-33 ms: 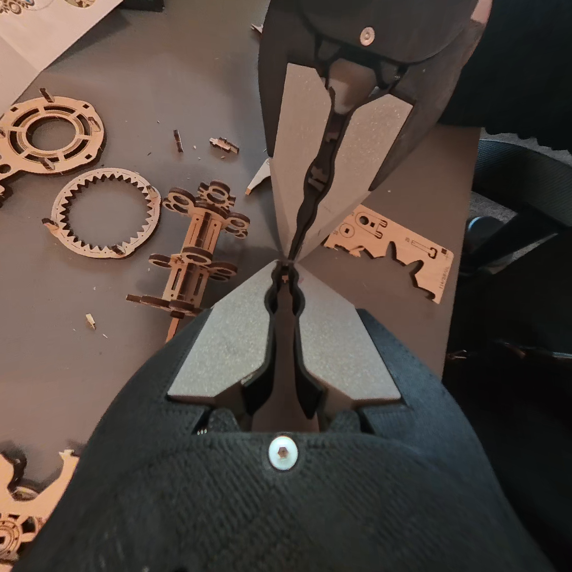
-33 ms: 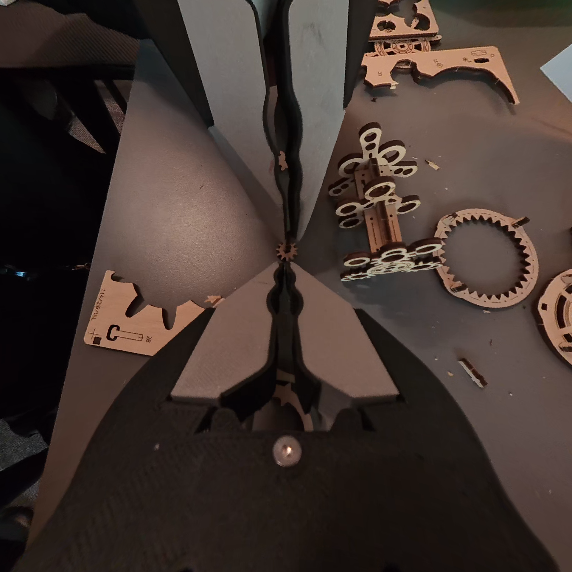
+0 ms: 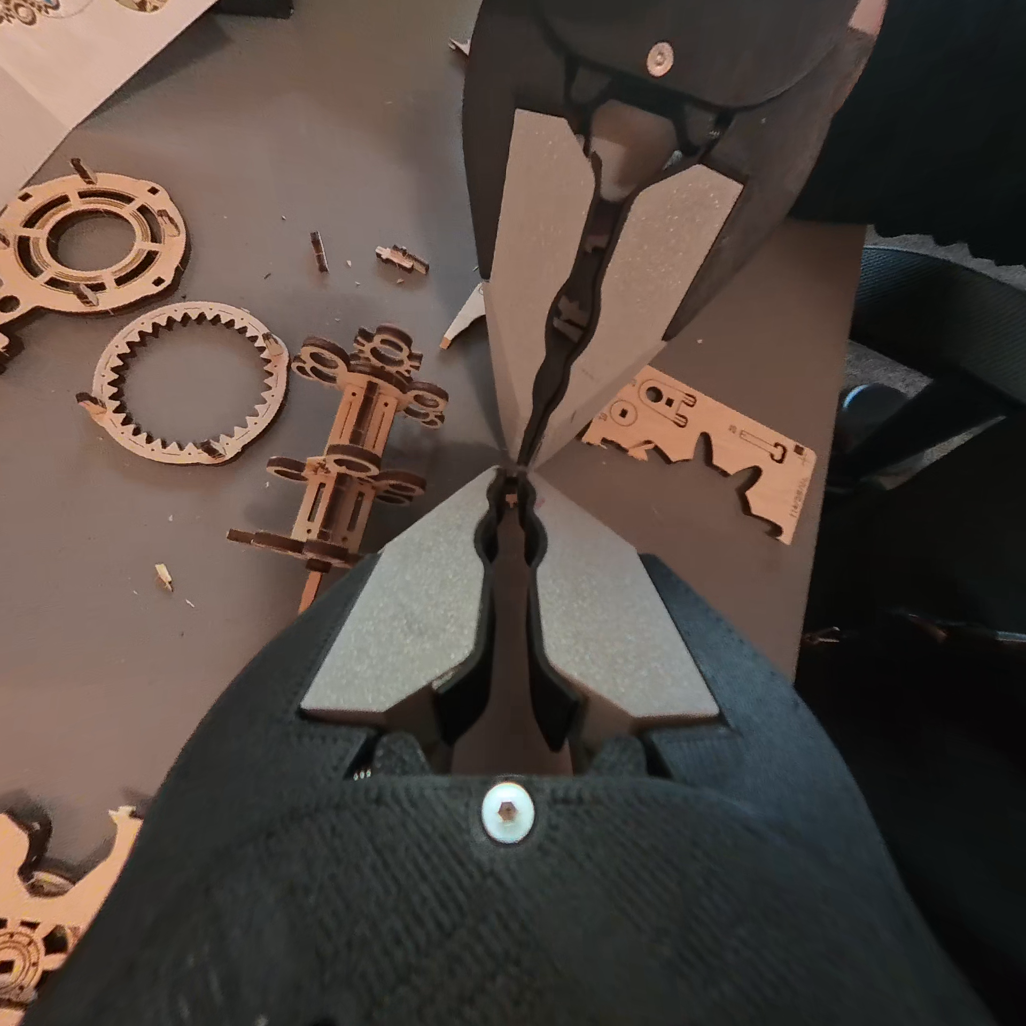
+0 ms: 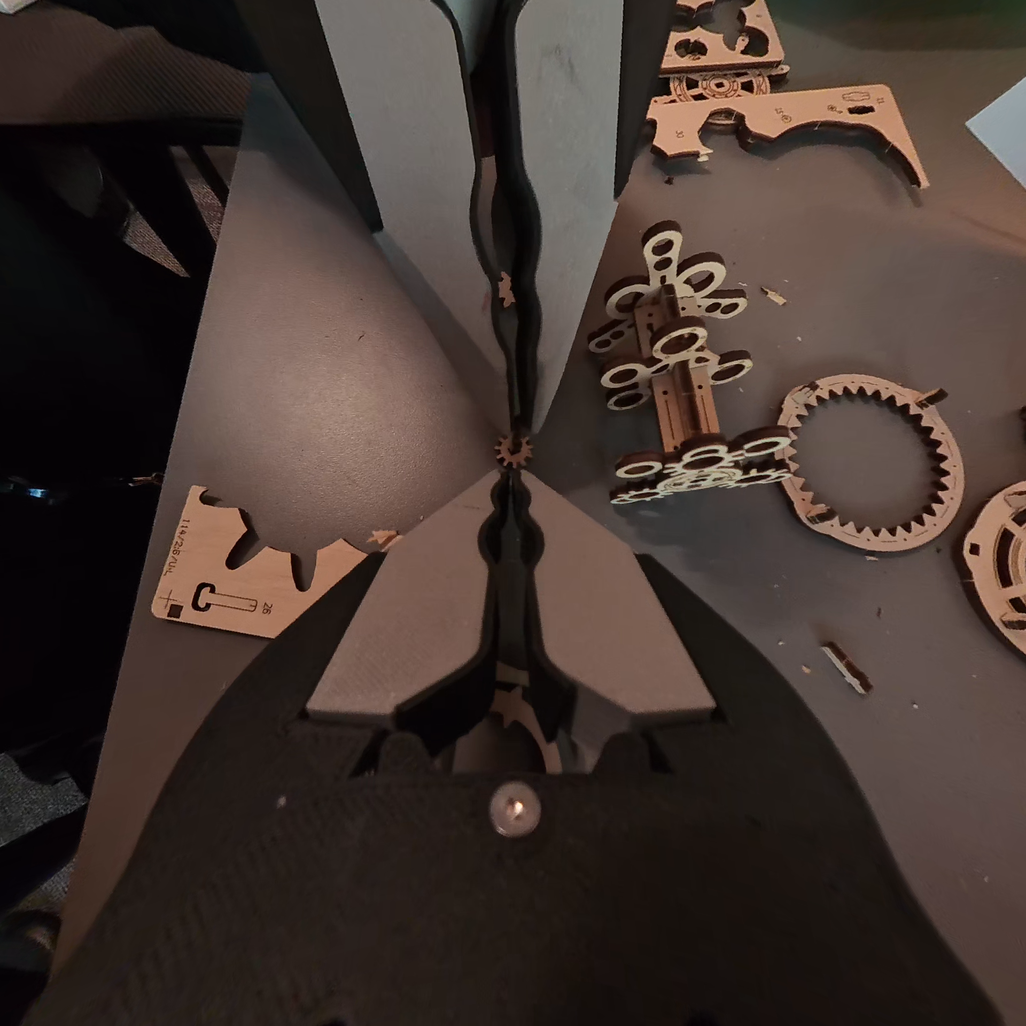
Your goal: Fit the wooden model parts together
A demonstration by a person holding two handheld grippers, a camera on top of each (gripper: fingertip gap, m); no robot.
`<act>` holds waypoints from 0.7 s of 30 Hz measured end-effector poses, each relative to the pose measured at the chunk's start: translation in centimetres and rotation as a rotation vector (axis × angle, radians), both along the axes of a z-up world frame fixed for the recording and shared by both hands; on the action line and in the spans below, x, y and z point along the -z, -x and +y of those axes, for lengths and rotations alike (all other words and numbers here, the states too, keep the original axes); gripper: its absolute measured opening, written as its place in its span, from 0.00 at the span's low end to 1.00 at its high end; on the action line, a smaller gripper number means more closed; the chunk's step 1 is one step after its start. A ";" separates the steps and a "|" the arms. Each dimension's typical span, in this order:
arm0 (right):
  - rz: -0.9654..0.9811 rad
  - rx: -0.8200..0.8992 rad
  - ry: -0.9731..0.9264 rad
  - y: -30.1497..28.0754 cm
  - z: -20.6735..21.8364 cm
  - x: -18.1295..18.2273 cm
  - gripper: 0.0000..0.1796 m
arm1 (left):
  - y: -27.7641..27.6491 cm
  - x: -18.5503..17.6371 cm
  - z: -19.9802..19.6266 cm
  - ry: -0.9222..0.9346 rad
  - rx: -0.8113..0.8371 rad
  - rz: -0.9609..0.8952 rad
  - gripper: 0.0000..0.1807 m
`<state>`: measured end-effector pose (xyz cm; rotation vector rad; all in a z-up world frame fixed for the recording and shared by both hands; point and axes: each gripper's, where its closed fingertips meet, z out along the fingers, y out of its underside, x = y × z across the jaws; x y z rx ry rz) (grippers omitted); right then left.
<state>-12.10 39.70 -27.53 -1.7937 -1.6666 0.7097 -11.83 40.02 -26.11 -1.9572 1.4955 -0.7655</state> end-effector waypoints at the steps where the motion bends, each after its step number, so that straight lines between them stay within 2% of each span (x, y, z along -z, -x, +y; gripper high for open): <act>1: 0.001 0.001 -0.002 0.0 0.0 0.0 0.00 | 0.0 0.1 0.0 -0.005 0.001 0.010 0.00; 21: 0.009 0.015 -0.013 -0.2 0.2 -0.4 0.00 | 0.1 0.2 -0.4 -0.046 0.021 0.092 0.01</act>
